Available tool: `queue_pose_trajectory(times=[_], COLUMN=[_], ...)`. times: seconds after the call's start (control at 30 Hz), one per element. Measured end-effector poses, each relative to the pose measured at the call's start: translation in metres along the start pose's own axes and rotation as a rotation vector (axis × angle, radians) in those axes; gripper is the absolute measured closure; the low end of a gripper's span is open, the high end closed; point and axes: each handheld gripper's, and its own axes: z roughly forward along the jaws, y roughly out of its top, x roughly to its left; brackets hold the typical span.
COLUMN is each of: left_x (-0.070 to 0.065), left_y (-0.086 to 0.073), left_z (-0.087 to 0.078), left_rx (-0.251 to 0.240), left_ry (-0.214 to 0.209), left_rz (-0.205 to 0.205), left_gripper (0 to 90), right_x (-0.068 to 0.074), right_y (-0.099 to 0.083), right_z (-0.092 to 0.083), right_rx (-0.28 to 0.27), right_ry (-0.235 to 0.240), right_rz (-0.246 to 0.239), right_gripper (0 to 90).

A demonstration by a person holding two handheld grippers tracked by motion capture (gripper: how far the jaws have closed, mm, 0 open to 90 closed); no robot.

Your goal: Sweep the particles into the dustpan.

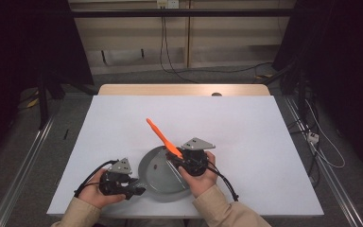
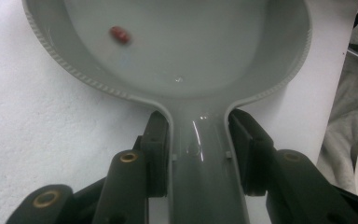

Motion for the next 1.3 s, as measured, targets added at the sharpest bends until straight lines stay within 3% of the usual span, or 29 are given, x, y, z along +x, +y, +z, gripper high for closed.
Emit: queue_pose_trajectory(times=[0.13,0.2,0.37,0.5,0.73,1.03,1.07,1.2,1.3], left_x=[0.0,0.001,0.001,0.001,0.001,0.001,0.001,0.0,0.001], left_y=[-0.001,-0.002,-0.002,-0.002,-0.002,-0.002,-0.001,0.0,0.0], left_z=[0.0,0.001,0.0,0.0,0.0,0.001,0.0,0.0,0.0], left_rx=[-0.003,-0.013,-0.014,-0.015,-0.016,-0.017,-0.003,-0.003,-0.001], left_ry=[0.003,-0.006,-0.007,-0.005,-0.006,-0.008,0.006,-0.002,-0.003], left_rz=[0.0,0.0,-0.004,-0.004,-0.004,-0.005,0.004,-0.003,-0.001], left_gripper=[62.0,62.0,62.1,62.1,62.1,62.1,62.1,62.1,62.1], right_x=[0.008,0.01,-0.001,-0.009,-0.03,-0.06,-0.059,-0.043,-0.03], right_y=[0.003,0.005,0.01,0.017,0.021,0.002,-0.001,-0.006,-0.01], right_z=[0.0,0.001,-0.003,-0.01,-0.019,-0.012,-0.012,-0.01,-0.007], right_rx=[-0.014,-0.015,-0.044,-0.06,-0.083,-0.025,-0.028,-0.029,-0.026], right_ry=[0.061,0.067,0.083,0.077,0.036,-0.098,-0.102,-0.094,-0.073], right_rz=[0.004,-0.002,0.03,0.027,0.02,-0.03,-0.036,-0.071,-0.051], right_gripper=[69.9,70.1,70.3,70.3,70.4,70.5,70.6,70.1,69.4])
